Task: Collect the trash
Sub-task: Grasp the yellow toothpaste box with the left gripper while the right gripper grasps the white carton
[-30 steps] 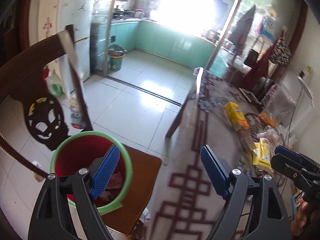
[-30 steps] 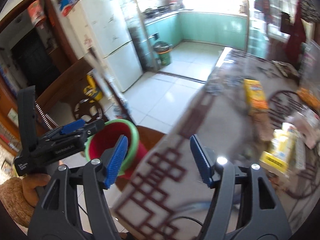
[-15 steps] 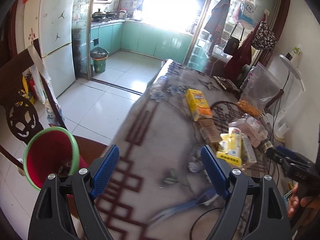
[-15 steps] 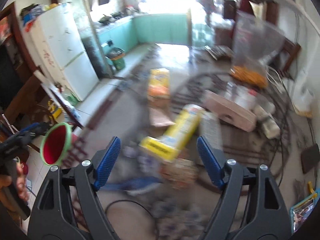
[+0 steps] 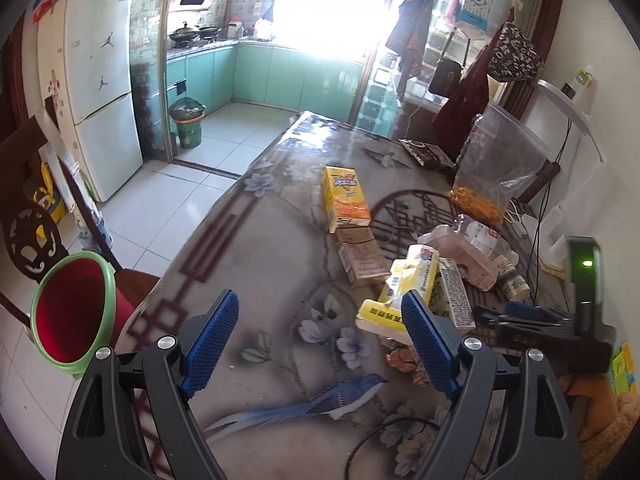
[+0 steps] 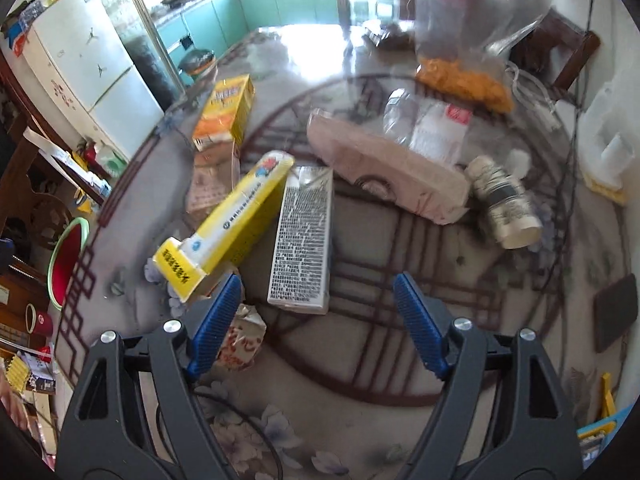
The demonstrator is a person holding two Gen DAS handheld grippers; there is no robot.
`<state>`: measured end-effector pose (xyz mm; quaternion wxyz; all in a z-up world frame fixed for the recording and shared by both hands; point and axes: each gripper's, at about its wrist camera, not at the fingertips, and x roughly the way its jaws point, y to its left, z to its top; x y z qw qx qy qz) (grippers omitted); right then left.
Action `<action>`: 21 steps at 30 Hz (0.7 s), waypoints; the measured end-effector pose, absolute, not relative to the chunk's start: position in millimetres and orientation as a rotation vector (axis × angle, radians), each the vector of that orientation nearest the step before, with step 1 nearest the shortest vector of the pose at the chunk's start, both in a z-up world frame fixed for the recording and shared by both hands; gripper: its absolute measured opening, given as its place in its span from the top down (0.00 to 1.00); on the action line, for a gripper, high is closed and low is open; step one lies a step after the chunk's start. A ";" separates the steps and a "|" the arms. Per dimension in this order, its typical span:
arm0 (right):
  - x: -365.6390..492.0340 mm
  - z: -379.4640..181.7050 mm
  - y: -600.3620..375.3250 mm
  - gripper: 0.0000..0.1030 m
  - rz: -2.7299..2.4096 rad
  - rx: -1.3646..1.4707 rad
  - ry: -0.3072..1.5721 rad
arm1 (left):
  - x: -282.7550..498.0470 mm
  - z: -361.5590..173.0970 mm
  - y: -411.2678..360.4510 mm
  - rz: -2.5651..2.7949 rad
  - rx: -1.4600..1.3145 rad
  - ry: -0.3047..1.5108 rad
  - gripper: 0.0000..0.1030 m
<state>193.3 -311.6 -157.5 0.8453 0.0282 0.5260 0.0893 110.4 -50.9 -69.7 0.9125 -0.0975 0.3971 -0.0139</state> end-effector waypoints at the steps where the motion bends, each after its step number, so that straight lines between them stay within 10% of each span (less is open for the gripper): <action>1: 196.7 -163.4 -308.6 0.25 0.178 0.051 1.116 | 111.9 -69.1 -55.4 -0.033 -0.194 0.818 0.23; 13: 227.1 -195.7 -303.6 0.27 0.165 0.032 1.196 | 155.0 -85.7 -100.3 -0.090 -0.122 0.891 0.23; 15: 231.9 -208.9 -306.1 0.62 0.175 0.054 1.235 | 166.2 -92.3 -108.3 -0.104 -0.118 0.915 0.23; 21: 216.9 -195.9 -331.4 0.64 0.219 0.151 1.203 | 189.2 -110.5 -140.7 -0.181 -0.050 0.967 0.23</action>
